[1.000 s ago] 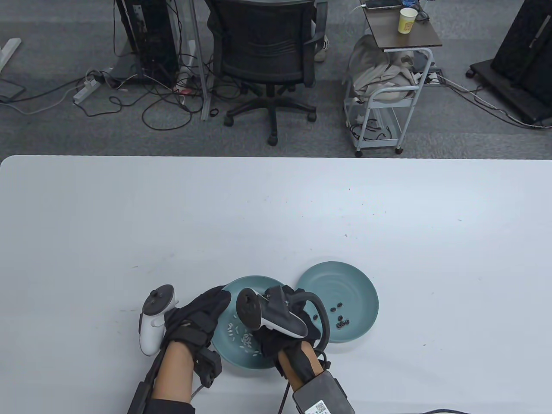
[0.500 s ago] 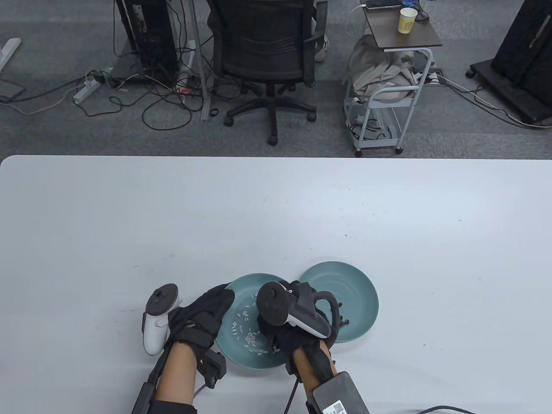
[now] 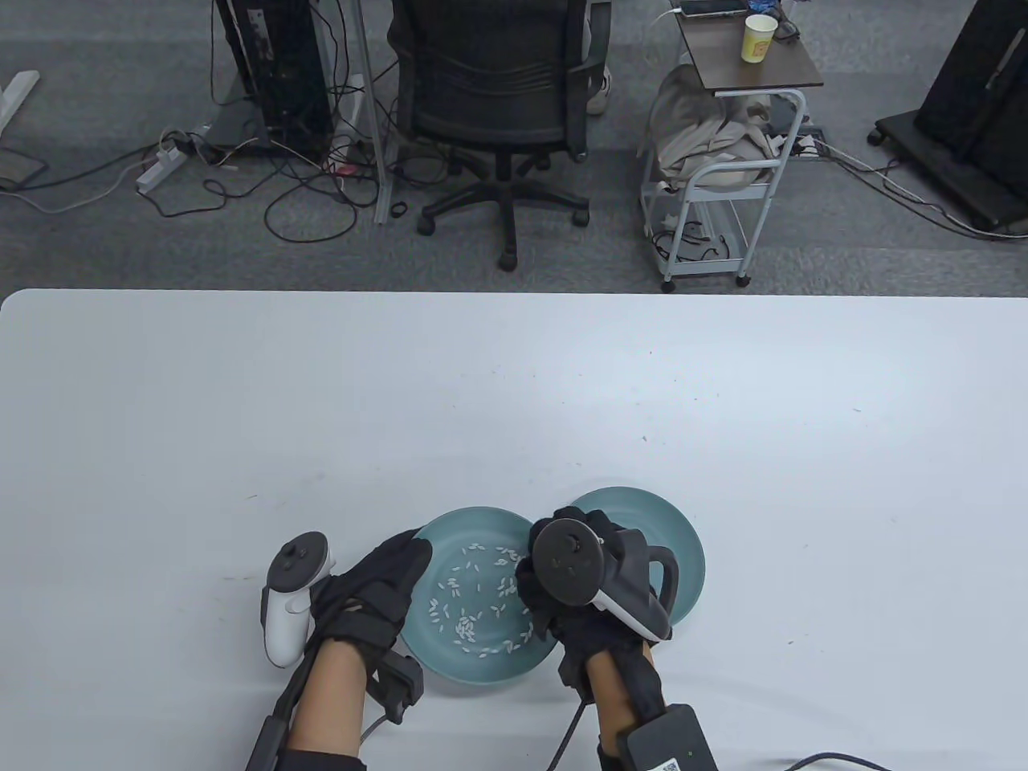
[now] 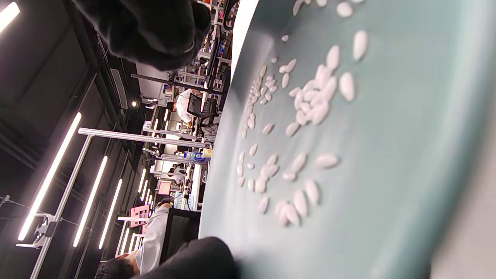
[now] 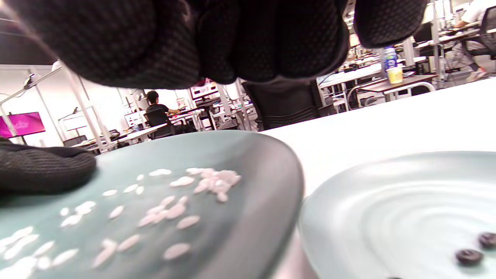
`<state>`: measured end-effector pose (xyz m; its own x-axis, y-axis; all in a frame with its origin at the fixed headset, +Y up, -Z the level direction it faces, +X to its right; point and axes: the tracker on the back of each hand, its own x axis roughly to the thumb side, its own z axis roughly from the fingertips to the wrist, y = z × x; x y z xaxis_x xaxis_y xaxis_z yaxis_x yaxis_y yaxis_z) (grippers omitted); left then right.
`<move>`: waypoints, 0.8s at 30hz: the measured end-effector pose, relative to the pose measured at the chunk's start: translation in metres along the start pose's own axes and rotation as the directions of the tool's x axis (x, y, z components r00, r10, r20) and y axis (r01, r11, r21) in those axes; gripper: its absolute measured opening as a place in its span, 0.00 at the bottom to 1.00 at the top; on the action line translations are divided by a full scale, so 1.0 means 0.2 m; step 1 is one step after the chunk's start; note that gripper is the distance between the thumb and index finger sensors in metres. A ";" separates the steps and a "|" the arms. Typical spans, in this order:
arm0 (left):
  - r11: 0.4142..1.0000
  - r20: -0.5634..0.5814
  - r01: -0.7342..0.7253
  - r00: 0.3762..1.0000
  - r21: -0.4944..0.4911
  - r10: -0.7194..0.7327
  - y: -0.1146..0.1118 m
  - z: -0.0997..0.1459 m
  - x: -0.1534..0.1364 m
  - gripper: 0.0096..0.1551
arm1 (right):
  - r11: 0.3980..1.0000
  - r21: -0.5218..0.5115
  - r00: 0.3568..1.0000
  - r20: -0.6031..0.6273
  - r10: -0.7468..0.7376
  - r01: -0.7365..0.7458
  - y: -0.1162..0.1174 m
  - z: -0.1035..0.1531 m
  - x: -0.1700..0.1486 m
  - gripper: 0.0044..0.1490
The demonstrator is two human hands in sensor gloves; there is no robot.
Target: Pick coffee beans with hand pinch into plate
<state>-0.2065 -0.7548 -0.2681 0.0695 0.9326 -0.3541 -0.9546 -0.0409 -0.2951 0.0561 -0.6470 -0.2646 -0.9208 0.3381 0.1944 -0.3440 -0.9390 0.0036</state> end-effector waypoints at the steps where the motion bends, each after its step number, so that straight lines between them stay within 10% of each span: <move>1: 1.000 0.001 0.001 1.000 0.004 -0.001 0.00 0.00 0.00 0.29 | 1.000 0.010 1.000 -0.015 -0.017 0.017 0.01 -0.01 -0.03 0.25; 24: 0.987 0.046 -0.083 0.996 0.139 0.077 0.04 0.03 0.00 0.29 | 0.897 0.258 0.876 -0.238 0.419 -0.359 0.34 -0.14 -0.32 0.24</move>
<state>-0.2164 -0.7528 -0.2657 -0.0175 0.9421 -0.3350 -0.9881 -0.0675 -0.1381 0.0876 -0.7305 -0.3048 -0.9947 -0.0819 -0.0617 0.0691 -0.9800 0.1865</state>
